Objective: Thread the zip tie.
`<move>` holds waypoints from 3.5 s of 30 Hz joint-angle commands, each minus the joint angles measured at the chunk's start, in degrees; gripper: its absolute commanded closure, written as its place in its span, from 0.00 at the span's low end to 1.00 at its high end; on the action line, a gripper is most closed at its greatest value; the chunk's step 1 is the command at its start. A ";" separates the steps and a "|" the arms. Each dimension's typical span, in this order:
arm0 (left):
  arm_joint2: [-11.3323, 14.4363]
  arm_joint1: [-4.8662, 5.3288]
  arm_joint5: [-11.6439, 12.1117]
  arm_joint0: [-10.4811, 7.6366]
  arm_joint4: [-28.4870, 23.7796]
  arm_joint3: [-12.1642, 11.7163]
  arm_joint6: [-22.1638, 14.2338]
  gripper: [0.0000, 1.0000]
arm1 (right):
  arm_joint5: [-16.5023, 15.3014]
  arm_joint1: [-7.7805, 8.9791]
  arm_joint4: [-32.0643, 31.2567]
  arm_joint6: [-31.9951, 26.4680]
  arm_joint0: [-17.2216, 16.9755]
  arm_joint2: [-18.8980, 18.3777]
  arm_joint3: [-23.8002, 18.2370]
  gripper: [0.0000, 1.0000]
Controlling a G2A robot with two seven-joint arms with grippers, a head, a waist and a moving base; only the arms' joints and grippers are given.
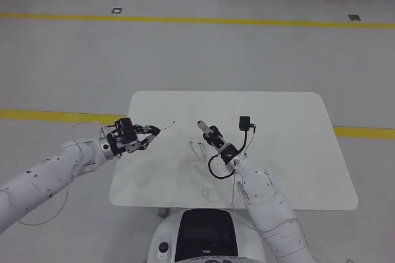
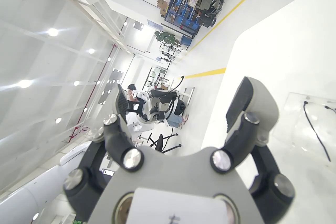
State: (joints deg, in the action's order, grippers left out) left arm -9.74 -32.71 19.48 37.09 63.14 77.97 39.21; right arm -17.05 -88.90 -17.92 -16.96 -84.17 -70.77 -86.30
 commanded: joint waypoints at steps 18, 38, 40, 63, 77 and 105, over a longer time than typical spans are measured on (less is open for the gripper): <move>0.00 -1.71 0.00 -4.59 -10.36 3.56 -18.15 1.00 | 0.00 0.00 0.00 0.00 0.00 0.00 0.00 0.00; 0.00 -1.04 0.00 -7.08 -44.04 12.87 -45.64 1.00 | 0.00 0.00 0.00 0.00 0.00 0.00 0.00 0.00; 0.00 -0.89 0.00 -6.44 -45.74 13.22 -45.22 1.00 | 0.00 0.00 0.00 0.00 0.00 0.00 0.00 0.00; 0.00 -1.31 0.00 -6.05 -57.38 13.78 -52.77 1.00 | 0.00 0.00 0.00 0.00 0.00 0.00 0.00 0.00; -8.80 -2.21 0.00 -4.42 -80.25 10.27 -74.67 1.00 | 0.00 0.00 0.00 0.00 0.00 0.00 0.00 0.00; -48.80 -17.24 0.00 17.11 -92.03 -4.25 -118.85 1.00 | 0.00 0.00 0.00 0.00 0.00 0.00 0.00 0.00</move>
State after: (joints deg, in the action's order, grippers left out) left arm -58.53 -49.94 19.48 54.19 -28.91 73.73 -79.64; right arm -17.05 -88.90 -17.92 -16.96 -84.17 -70.77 -86.30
